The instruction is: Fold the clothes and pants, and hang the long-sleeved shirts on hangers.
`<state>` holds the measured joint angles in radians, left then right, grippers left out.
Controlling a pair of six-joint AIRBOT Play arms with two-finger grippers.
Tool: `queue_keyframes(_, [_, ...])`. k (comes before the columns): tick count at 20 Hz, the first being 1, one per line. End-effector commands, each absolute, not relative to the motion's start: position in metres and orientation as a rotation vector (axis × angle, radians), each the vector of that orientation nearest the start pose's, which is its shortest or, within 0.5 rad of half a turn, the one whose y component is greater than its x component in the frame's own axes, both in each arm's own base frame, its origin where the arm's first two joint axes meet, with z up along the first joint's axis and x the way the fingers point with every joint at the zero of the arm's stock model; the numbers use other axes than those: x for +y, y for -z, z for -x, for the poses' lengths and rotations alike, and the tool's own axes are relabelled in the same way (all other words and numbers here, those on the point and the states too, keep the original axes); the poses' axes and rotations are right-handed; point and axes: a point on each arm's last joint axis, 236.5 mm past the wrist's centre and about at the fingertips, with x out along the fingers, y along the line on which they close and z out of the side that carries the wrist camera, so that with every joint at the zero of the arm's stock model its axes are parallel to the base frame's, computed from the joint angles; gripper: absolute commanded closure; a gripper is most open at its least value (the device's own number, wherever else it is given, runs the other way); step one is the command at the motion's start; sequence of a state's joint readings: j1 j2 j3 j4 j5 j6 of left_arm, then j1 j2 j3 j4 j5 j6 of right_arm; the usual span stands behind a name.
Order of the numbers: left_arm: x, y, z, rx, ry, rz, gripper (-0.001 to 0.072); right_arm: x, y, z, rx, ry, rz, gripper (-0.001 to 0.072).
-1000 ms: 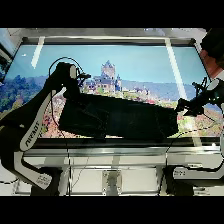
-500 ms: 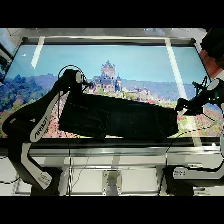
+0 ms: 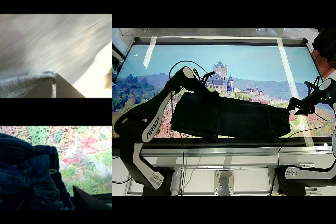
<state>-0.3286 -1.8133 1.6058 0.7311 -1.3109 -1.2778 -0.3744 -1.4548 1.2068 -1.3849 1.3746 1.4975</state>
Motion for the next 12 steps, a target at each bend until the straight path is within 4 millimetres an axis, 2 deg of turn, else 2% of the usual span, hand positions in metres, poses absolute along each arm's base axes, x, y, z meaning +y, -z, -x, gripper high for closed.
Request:
queue_keyframes(1, [-0.352,-0.049,-0.430,1.170,1.025,0.585,0.0645,-0.082,0.043,-0.336,1.555,0.111,-0.429,0.0167])
queue_keyframes(3, [-0.348,-0.049,-0.432,1.169,1.019,0.588,0.0315,-0.079,0.042,-0.337,1.551,0.102,-0.443,0.0167])
queue_keyframes(4, [-0.346,-0.049,-0.434,1.168,1.015,0.592,0.0291,-0.078,0.042,-0.337,1.552,0.100,-0.446,0.0167])
queue_keyframes(9, [-0.322,-0.049,-0.440,1.186,1.004,0.613,0.0291,-0.077,0.042,-0.336,1.556,0.097,-0.448,0.0167])
queue_keyframes(11, [-0.297,-0.044,-0.438,1.250,0.976,0.624,0.0291,-0.077,0.042,-0.334,1.564,0.095,-0.448,0.0167])
queue_keyframes(12, [-0.275,-0.032,-0.437,1.313,0.908,0.607,0.0291,-0.077,0.042,-0.334,1.566,0.095,-0.448,0.0167])
